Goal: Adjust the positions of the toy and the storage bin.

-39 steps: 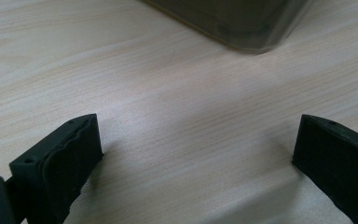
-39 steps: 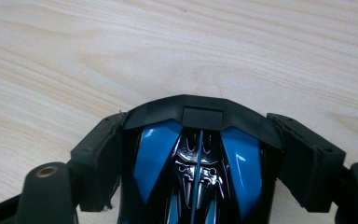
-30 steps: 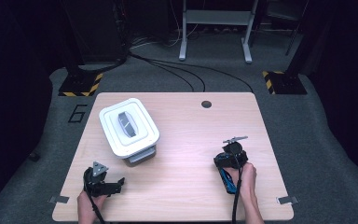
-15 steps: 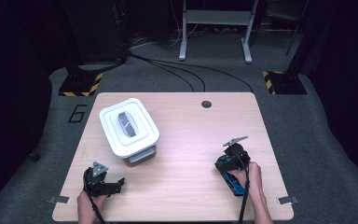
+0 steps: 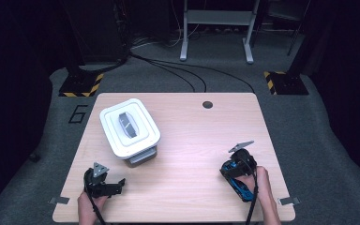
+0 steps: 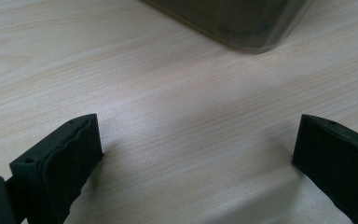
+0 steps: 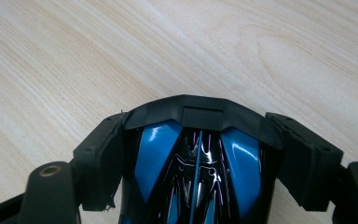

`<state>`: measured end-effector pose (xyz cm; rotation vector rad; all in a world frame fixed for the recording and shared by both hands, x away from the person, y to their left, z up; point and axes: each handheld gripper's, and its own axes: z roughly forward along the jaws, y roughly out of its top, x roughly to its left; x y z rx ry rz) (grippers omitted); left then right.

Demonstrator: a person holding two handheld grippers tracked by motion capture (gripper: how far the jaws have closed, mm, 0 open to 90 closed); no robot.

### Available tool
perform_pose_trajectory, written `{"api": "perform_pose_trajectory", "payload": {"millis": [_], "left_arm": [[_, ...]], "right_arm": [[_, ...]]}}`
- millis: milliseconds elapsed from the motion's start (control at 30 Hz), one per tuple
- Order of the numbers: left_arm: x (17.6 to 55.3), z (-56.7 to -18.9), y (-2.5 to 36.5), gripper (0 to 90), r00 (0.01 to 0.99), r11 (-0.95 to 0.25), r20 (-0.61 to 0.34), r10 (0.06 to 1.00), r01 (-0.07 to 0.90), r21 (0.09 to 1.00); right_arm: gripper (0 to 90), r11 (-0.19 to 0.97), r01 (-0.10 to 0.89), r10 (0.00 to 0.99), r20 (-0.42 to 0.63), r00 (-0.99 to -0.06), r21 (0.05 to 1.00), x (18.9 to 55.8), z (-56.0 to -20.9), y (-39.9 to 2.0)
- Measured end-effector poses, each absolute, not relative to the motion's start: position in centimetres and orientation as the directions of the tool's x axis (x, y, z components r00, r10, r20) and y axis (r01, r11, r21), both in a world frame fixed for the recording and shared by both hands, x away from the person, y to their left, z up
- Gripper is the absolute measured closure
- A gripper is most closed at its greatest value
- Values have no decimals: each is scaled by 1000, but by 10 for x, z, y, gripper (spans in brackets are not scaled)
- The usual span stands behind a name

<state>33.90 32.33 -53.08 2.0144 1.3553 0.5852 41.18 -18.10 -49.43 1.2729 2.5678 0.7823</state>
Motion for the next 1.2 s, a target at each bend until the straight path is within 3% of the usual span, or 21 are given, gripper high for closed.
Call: {"api": "perform_pose_trajectory", "payload": {"millis": [200,267,333,600,833,1200], "left_arm": [[339,-531,323,11,371,-267,10,928,648,713],[339,-532,322,11,360,-247,-2,933,645,723],[339,-532,322,11,360,-246,-5,933,648,721],[339,-532,322,11,360,-245,-6,933,648,721],[339,-532,322,11,359,-244,-8,933,650,720],[340,-532,322,11,361,-245,-4,933,642,727]], "right_arm": [[221,492,675,780,67,-623,549,412,-495,-181],[136,458,654,779,82,-621,602,409,-488,-187],[116,436,643,785,84,-614,629,407,-482,-190],[3,275,615,866,87,-492,739,394,-460,-230],[0,212,614,928,40,-370,760,395,-470,-275],[0,206,665,945,31,-326,718,406,-513,-297]]}}
